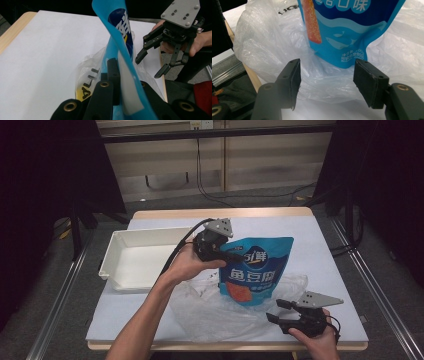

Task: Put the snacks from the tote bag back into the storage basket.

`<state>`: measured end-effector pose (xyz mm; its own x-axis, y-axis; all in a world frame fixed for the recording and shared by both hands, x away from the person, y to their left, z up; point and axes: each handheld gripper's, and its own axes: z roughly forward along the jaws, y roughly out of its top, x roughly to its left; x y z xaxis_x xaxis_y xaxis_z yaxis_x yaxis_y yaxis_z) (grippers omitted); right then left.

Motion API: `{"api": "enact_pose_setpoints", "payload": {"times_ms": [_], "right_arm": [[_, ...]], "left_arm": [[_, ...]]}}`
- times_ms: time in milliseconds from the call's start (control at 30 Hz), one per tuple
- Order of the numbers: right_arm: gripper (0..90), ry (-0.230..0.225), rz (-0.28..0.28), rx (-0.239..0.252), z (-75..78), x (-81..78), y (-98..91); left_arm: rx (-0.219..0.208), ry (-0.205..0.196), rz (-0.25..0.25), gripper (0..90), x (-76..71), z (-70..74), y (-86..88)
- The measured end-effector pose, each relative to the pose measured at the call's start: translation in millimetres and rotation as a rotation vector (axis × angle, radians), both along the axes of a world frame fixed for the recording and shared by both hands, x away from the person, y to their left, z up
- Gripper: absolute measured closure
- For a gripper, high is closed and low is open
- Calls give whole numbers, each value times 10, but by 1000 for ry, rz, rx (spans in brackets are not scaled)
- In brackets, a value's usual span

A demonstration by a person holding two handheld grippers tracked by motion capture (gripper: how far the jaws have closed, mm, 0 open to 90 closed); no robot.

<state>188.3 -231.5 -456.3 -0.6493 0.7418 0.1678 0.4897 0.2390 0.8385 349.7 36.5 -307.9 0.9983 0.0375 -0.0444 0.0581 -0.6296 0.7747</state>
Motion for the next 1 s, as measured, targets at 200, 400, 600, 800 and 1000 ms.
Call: {"api": "enact_pose_setpoints", "payload": {"times_ms": [200,400,600,800,1000], "right_arm": [[378,-13,-13,4,14,-7,-13],[370,-20,-17,13,21,-6,-24],[359,-26,-20,22,31,-15,-40],[346,-33,-27,44,37,-16,-63],[339,-37,-28,54,47,-22,-64]], "left_arm": [[9,-7,-3,900,-34,42,-53],[14,-19,5,900,-35,87,-150],[-4,-36,16,900,-34,159,-209],[-20,-15,13,900,-8,278,-184],[-12,-2,13,900,3,380,-139]]}}
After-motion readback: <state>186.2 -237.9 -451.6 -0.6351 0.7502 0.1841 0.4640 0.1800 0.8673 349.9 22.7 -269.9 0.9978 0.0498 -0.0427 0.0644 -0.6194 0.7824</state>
